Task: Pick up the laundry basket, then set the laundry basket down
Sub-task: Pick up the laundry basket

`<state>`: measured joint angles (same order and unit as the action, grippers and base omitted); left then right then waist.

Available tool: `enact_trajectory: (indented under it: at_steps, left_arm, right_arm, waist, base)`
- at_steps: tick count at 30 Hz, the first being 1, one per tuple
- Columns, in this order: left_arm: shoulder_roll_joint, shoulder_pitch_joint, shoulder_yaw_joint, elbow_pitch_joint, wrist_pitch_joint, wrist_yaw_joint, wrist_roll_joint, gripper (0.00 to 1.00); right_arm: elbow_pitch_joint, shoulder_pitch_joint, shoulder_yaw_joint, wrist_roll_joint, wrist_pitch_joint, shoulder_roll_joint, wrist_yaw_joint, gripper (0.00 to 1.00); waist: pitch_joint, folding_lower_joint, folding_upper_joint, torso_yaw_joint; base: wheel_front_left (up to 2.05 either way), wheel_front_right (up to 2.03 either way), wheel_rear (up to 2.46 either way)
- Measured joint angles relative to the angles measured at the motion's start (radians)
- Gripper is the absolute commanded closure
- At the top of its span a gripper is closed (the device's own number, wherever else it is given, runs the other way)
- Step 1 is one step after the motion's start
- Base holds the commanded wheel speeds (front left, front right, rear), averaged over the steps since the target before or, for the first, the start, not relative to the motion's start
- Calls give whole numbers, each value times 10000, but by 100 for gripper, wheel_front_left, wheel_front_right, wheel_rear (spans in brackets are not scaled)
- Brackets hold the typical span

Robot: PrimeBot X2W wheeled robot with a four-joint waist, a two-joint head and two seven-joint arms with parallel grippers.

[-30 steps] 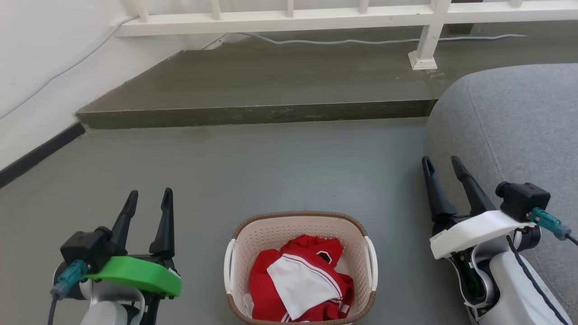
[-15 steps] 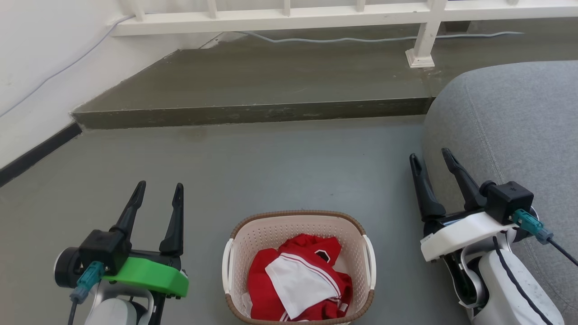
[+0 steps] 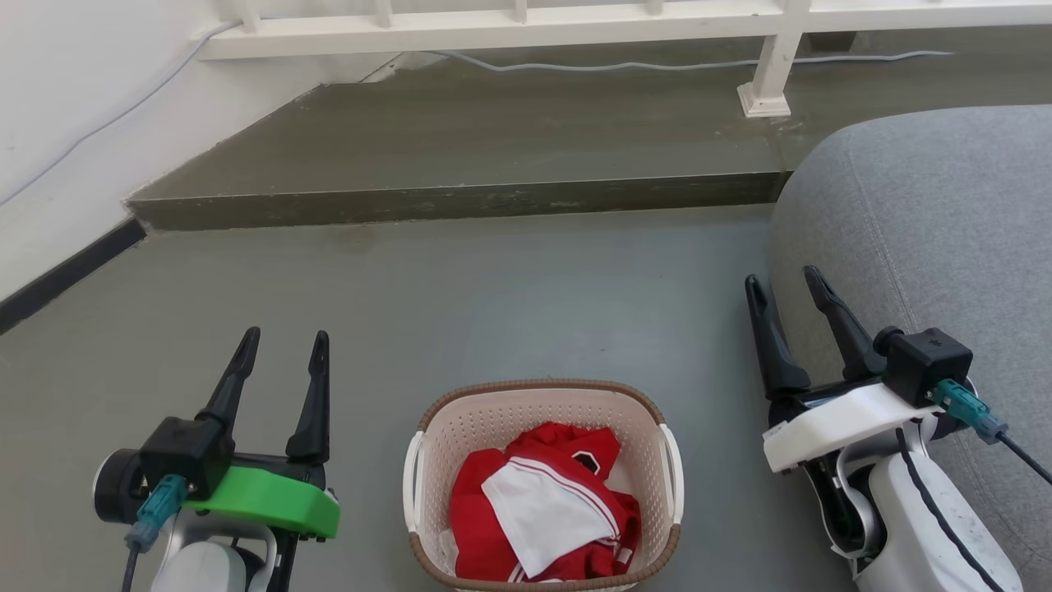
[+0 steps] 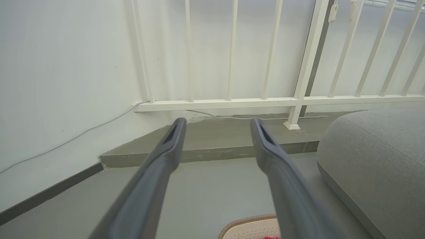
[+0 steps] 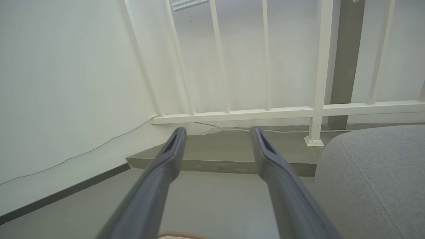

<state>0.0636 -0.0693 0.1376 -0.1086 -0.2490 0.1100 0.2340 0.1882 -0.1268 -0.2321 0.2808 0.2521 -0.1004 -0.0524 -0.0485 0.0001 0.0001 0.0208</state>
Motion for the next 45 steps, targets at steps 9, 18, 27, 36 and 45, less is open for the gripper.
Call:
enact_trajectory:
  at_steps: [9, 18, 27, 36, 45]
  left_arm:
    - [-77, -18, -94, -12, 0, 61, -12, 0]
    - [-100, -35, -184, 19, -27, 90, -10, 0]
    - [-117, -353, -199, 12, -27, 102, 42, 0]
    - [-132, -1038, -44, -199, -27, 130, 259, 0]
    - [-140, -1804, 127, -1099, -29, 142, 445, 0]
  right_arm:
    - [0, -2, 148, -90, 0, 48, -88, 0]
    - [12, -2, 318, -186, 0, 82, -90, 0]
    - [56, -4, 420, -190, 13, 180, -88, 0]
    - [282, -189, 727, -190, 13, 265, -75, 0]
    - [671, -814, 936, -171, 13, 355, -75, 0]
  waist:
    - [-66, 0, 0, 59]
    - [-388, 0, 0, 163]
    - [-1137, 0, 0, 311]
    - [-2242, 0, 0, 437]
    - [-3437, 0, 0, 459]
  base:
    - [0, 0, 0]
    - [0, 0, 0]
    - [0, 0, 0]
    - [0, 0, 0]
    - [0, 0, 0]
